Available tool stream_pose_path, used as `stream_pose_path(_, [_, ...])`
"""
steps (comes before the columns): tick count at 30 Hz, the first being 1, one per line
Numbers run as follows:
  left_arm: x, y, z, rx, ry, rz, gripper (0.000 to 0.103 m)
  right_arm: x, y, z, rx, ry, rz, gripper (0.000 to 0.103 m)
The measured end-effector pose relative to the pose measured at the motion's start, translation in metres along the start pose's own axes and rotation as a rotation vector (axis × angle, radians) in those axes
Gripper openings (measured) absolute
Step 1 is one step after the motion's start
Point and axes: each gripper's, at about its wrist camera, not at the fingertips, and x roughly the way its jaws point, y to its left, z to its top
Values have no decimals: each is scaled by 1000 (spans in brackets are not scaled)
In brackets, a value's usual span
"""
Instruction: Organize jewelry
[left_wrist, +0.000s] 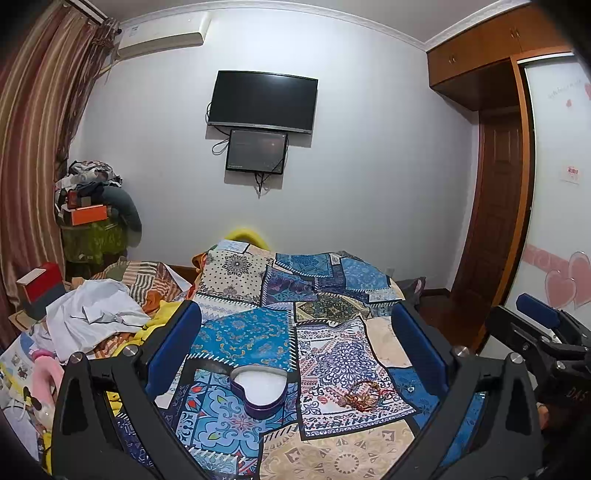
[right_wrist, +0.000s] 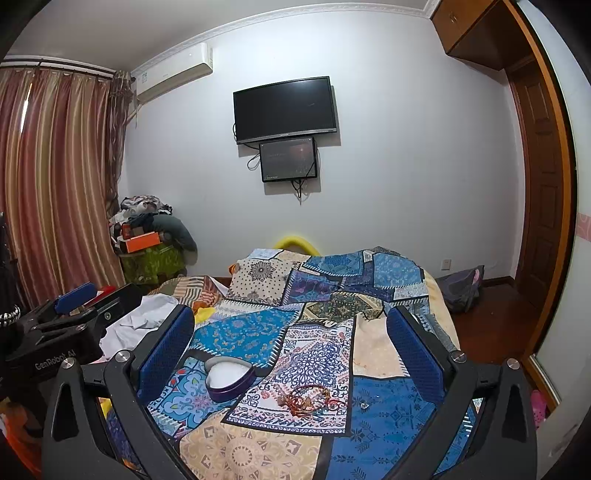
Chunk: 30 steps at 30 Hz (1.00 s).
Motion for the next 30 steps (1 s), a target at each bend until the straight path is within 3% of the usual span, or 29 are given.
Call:
stream_pose_path(18, [5,-9,2,18,0,-9,103,8,-11,-7,12,24,8,103])
stream_pose_path(30, [40,-18,-8,44,66,-13,103,31,-32,-21,48,90,-14,103])
